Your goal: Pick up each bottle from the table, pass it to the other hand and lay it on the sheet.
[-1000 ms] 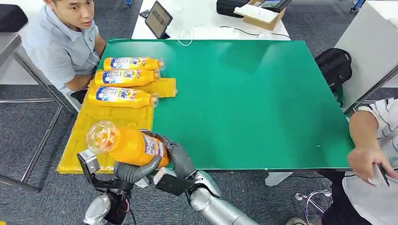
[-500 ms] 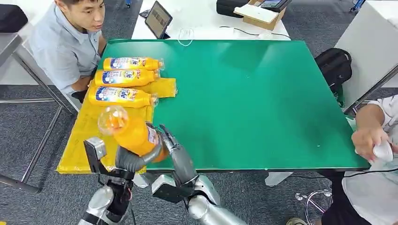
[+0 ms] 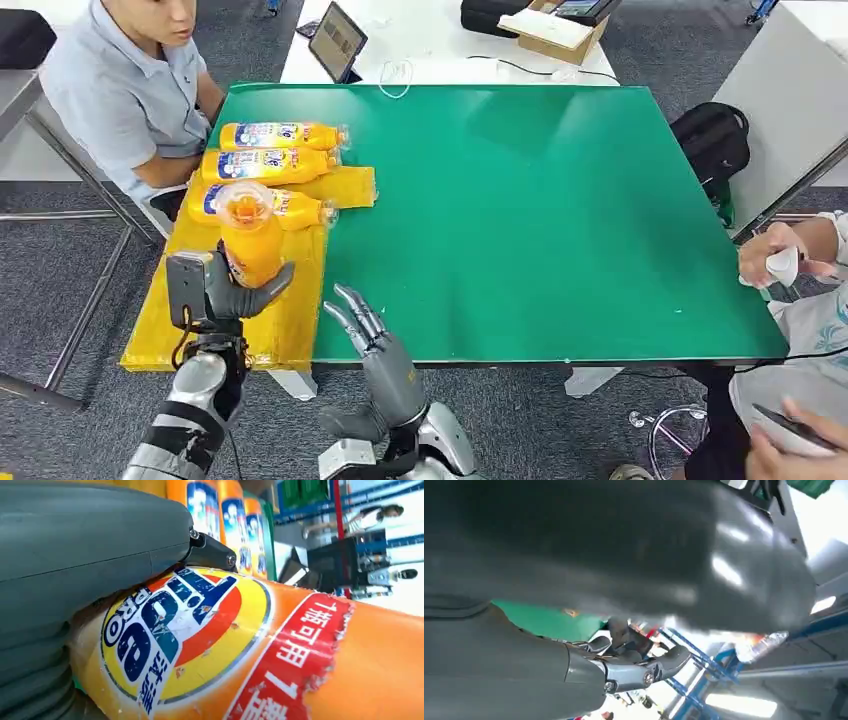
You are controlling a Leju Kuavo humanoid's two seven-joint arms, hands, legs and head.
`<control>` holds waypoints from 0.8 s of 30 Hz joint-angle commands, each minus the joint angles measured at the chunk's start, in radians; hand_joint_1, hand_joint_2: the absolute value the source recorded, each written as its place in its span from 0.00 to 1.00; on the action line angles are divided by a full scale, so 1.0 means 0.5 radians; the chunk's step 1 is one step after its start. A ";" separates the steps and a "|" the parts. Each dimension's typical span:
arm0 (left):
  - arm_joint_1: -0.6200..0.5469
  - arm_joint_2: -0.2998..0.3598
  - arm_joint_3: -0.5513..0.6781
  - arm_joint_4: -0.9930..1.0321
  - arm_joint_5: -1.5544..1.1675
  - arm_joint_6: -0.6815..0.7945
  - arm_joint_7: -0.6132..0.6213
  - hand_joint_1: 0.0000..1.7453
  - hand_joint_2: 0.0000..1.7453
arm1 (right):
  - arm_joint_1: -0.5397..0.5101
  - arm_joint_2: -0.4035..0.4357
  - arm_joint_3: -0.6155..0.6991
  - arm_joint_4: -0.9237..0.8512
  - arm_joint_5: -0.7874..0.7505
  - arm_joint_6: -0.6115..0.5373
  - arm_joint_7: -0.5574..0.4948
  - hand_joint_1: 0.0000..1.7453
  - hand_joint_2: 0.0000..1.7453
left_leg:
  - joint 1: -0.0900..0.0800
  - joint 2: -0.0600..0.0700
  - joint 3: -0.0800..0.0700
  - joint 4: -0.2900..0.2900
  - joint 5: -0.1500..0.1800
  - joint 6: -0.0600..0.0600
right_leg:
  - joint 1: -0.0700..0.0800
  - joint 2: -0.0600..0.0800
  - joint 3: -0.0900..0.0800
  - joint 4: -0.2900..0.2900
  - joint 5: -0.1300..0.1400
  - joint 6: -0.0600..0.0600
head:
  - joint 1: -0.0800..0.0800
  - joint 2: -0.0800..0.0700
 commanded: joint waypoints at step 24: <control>-0.986 0.111 -0.489 1.710 -1.765 -0.157 0.792 1.00 1.00 | 0.001 -0.150 0.019 -0.103 -0.321 -0.005 0.001 0.00 0.00 | 0.004 0.000 0.008 0.002 -0.004 -0.004 | 0.004 0.000 0.011 0.002 -0.004 -0.005 | 0.000 0.000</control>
